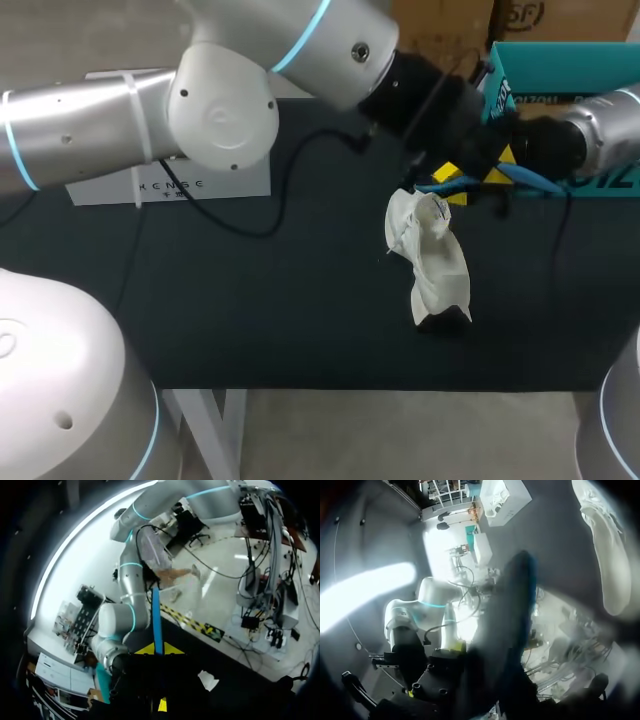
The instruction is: Take the shoe out of the shoebox, open the shoe tongue, remove and reinsert the insole, then place the shoe into the shoebox
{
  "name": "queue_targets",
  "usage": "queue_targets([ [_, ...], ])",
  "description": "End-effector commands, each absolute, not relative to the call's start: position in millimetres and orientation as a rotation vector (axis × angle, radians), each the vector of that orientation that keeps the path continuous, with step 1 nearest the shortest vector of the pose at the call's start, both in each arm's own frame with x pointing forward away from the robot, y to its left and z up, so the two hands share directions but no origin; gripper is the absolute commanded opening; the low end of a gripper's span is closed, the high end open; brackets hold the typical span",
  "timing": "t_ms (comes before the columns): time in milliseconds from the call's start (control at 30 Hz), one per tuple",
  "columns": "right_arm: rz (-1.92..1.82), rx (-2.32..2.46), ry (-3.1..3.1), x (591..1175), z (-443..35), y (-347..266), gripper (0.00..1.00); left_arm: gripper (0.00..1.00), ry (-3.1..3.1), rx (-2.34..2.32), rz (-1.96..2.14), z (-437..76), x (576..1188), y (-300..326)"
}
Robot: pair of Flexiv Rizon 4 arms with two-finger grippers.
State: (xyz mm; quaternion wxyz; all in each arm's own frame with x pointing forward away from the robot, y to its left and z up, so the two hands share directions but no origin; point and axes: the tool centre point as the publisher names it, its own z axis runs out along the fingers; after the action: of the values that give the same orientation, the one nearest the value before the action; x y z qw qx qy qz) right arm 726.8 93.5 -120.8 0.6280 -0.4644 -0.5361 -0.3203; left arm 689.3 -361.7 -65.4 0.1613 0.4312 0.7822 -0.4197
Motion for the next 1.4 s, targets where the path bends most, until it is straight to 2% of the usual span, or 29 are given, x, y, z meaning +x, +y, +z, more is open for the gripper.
queue_targets([
  [33, -0.718, -1.03, -1.237, 738.5, -127.1, 103.4, 0.0, 0.0, 2.228, 1.235, -1.206, -67.2, 690.1, -363.4],
  [367, -0.732, -1.024, -1.244, 741.9, -126.9, 102.4, 0.0, 0.0, 2.228, 1.227, -1.261, -68.0, 690.7, -361.0],
  [400, -0.734, -1.024, -1.244, 742.1, -127.1, 101.9, 0.0, 0.33, 2.227, 1.228, -1.263, -67.7, 691.1, -360.6],
  [433, -0.737, -1.028, -1.245, 742.4, -127.3, 101.4, 0.0, 0.71, 2.233, 1.224, -1.269, -67.2, 691.5, -360.1],
  [467, -0.738, -1.029, -1.246, 742.9, -127.6, 100.8, 0.0, 1.0, 2.233, 1.223, -1.269, -66.7, 691.8, -359.7],
  [733, -0.754, -1.036, -1.23, 743.5, -138.4, 94.7, 0.0, 1.0, 2.178, 1.273, -1.372, -55.1, 692.3, -349.5],
  [1133, -0.791, -1.047, -1.219, 744.9, -153.2, 84.6, 0.0, 1.0, 2.459, 1.319, -1.345, -35.7, 720.6, -328.2],
  [1233, -0.815, -1.04, -1.229, 743.2, -155.1, 81.6, 0.0, 1.0, 2.565, 1.361, -1.217, -20.2, 734.8, -319.5],
  [1400, -0.836, -1.052, -1.256, 742.0, -156.6, 76.6, 0.0, 1.0, 2.568, 1.685, -1.049, -10.2, 745.8, -312.8],
])
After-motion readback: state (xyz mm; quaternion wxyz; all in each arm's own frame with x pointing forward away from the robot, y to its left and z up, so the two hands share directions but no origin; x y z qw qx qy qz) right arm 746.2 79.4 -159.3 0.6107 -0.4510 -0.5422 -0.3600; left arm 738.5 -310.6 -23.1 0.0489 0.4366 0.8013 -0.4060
